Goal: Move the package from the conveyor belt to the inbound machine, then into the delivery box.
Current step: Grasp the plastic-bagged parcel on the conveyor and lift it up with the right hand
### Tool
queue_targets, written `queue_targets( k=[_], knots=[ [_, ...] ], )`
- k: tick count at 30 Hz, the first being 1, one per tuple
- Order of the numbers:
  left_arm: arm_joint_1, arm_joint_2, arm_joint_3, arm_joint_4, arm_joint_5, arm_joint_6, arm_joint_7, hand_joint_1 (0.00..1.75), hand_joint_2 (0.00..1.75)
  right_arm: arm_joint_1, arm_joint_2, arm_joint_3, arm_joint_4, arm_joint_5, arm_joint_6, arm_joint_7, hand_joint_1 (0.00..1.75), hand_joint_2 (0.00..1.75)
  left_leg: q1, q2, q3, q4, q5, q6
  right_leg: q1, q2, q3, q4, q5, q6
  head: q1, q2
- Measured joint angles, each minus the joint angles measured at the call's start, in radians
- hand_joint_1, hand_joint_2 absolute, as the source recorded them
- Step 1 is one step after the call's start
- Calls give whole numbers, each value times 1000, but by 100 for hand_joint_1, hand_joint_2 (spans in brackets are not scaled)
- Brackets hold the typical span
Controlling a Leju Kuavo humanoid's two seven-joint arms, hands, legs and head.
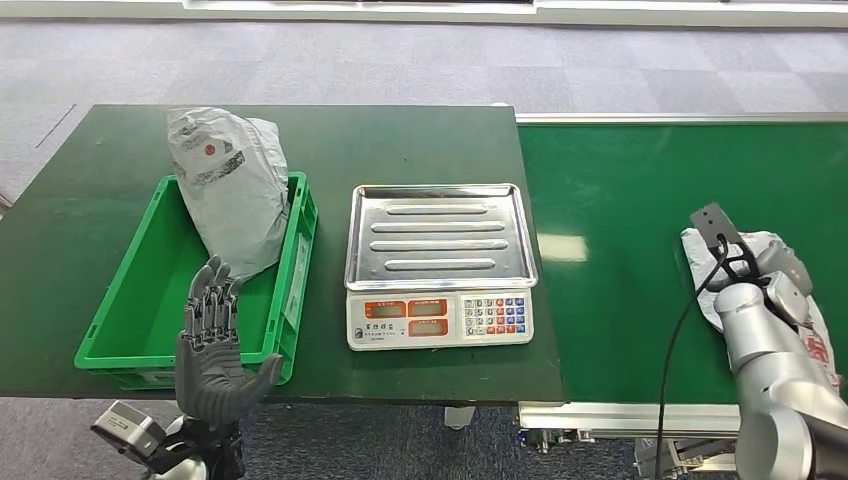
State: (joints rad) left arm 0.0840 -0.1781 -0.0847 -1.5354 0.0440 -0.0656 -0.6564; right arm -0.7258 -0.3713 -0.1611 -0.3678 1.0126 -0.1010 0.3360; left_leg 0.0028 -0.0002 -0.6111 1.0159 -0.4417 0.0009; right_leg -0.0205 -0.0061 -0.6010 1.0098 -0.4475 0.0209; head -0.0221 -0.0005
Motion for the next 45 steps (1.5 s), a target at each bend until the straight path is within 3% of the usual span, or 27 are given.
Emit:
queue_targets(
  k=[10,20,33,40,44,45],
  knots=[
    [0,3,0,1,1,0,1,0,175,10,-18,-21,64,3,60,28,0,175,0,0,0,0,0,0,0,1,0,0,0,0,0,0],
    [-28,9,0,45,4,-18,-10,0,175,63,-39,-42,95,38,373,73,0,175,0,0,0,0,0,0,0,0,0,0,0,0,0,0],
    [-51,23,0,98,10,-18,-19,0,175,67,-49,-42,102,49,414,74,0,175,0,0,0,0,0,0,0,-1,1,0,0,0,0,0],
    [-58,26,-14,114,16,-18,-27,0,175,77,-56,-63,103,44,508,69,0,175,0,-3,1,1,-1,1,0,-4,2,0,-2,1,0,0],
    [-70,26,-22,128,20,-18,-33,0,175,94,-70,-75,103,49,545,37,175,175,1,-6,4,2,-2,3,1,-7,7,-1,-4,3,0,0],
    [-72,26,-23,132,21,-18,-34,0,175,98,-72,-79,103,47,545,33,175,175,1,-7,6,2,-2,3,1,-7,9,-2,-5,3,0,0]
  ],
)
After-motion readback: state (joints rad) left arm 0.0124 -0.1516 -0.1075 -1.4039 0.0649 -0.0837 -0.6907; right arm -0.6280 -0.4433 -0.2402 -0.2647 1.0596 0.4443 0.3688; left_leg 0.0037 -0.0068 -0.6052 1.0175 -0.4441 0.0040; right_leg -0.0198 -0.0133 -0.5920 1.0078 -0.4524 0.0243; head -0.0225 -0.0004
